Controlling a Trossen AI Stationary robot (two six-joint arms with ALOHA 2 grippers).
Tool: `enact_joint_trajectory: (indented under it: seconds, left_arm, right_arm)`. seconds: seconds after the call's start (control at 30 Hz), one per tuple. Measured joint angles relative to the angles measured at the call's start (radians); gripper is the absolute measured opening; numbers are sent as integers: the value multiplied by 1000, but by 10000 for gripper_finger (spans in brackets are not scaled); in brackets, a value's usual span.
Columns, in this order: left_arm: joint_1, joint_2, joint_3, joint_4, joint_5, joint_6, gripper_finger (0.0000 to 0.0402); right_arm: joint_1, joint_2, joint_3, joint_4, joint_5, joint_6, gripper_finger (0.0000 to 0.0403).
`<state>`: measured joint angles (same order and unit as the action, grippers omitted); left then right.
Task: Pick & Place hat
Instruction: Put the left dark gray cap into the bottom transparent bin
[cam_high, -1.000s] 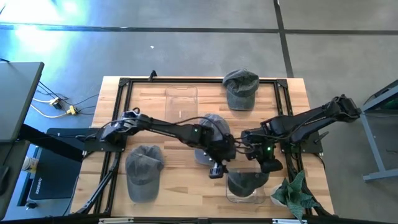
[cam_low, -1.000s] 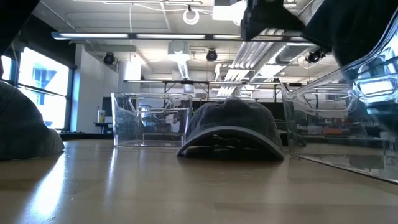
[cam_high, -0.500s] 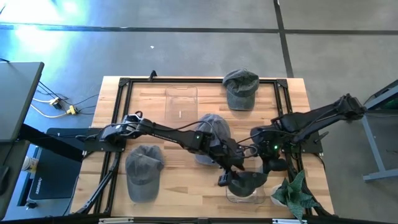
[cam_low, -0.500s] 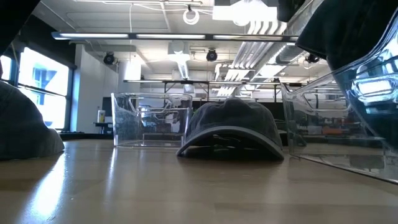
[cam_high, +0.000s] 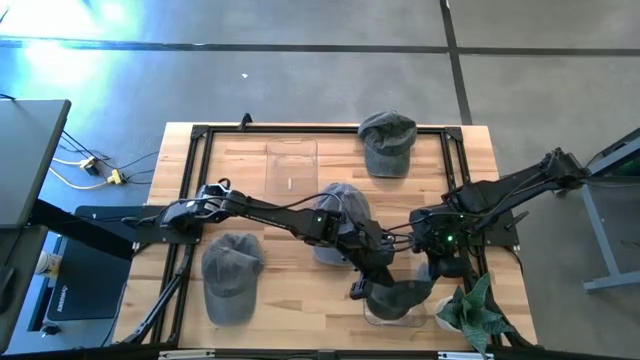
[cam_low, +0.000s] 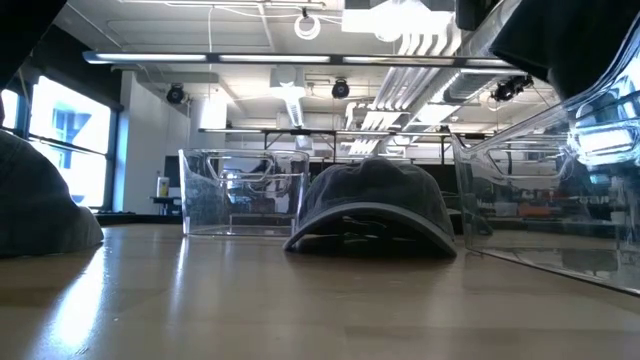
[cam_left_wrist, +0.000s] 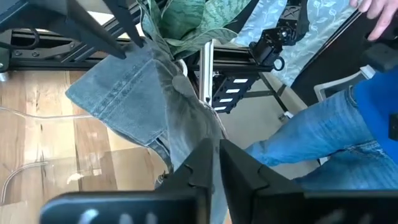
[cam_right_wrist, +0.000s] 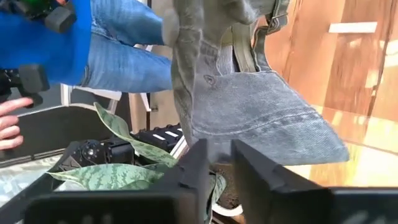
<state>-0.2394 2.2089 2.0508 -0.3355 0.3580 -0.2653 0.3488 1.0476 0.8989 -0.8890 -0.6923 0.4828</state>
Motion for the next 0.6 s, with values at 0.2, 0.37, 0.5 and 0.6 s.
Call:
enact_joint_trajectory:
  seconds: [0.2,0.37,0.5,0.6]
  left_arm:
    - [-1,0,0,15,3,-2,4]
    - [-2,0,0,14,30,-24,5]
    - [2,-10,-1,-33,51,-38,4]
    - [0,-38,-4,-98,56,-47,4]
  right_arm:
    - [-1,0,1,5,-28,-123,163]
    - [7,0,1,21,17,-255,187]
    - [32,26,1,75,109,-327,183]
    - [40,72,6,100,134,-353,172]
